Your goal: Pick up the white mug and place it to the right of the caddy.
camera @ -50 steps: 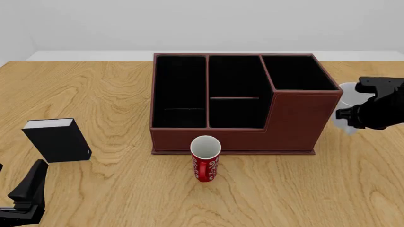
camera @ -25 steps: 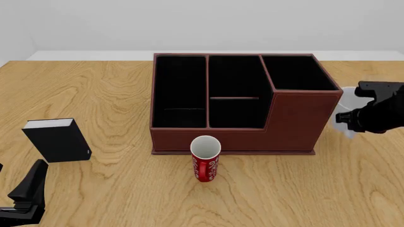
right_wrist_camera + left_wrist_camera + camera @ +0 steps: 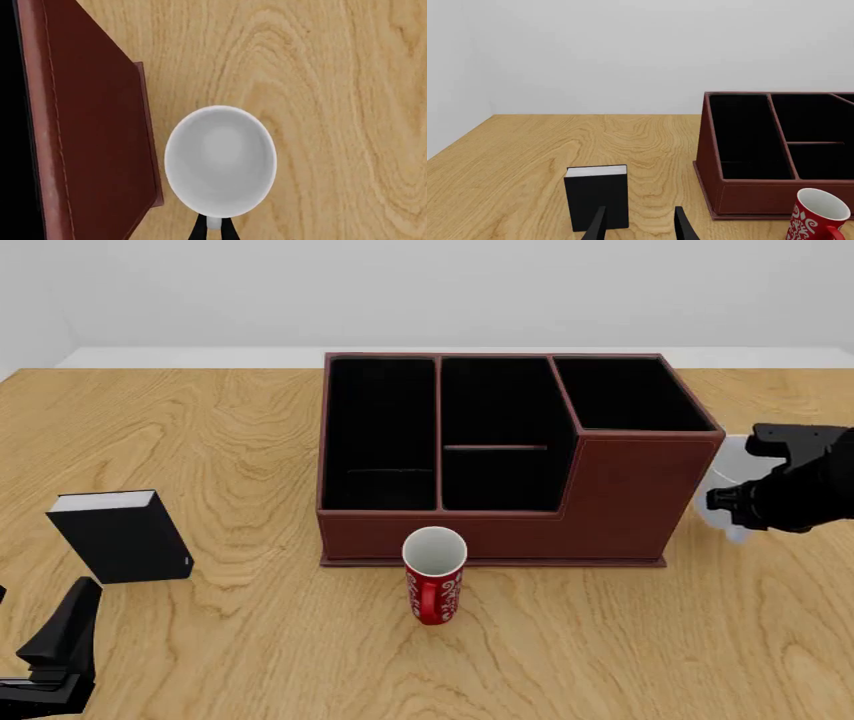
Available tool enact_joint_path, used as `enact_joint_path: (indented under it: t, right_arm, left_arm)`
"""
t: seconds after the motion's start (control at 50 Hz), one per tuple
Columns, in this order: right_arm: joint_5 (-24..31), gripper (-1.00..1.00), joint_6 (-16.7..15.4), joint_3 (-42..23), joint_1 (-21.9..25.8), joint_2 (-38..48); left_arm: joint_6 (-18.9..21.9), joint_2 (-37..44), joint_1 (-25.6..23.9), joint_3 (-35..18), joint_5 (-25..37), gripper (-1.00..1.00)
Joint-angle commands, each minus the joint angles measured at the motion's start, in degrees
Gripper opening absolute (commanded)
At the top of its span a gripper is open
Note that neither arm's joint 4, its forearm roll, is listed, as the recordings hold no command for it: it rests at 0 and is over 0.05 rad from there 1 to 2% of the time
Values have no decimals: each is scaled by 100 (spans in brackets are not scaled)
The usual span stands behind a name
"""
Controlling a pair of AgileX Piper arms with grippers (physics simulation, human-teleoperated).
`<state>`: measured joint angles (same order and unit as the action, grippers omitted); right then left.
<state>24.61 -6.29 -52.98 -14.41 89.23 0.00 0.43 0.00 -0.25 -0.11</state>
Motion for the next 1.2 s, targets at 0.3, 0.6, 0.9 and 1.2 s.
enact_joint_path:
  t: [0.3,0.6,0.9,1.2]
  right_arm:
    - [-133,-100,93,107,42,70]
    - [-147,-100,119,129,111,72]
    - [-218,-100,146,175,150,178]
    - [-284,-100,105,218,95,299]
  left_arm:
    - [0,0,0,0,0,100]
    - [0,0,0,0,0,100]
    - [0,0,0,0,0,100]
    - [0,0,0,0,0,100]
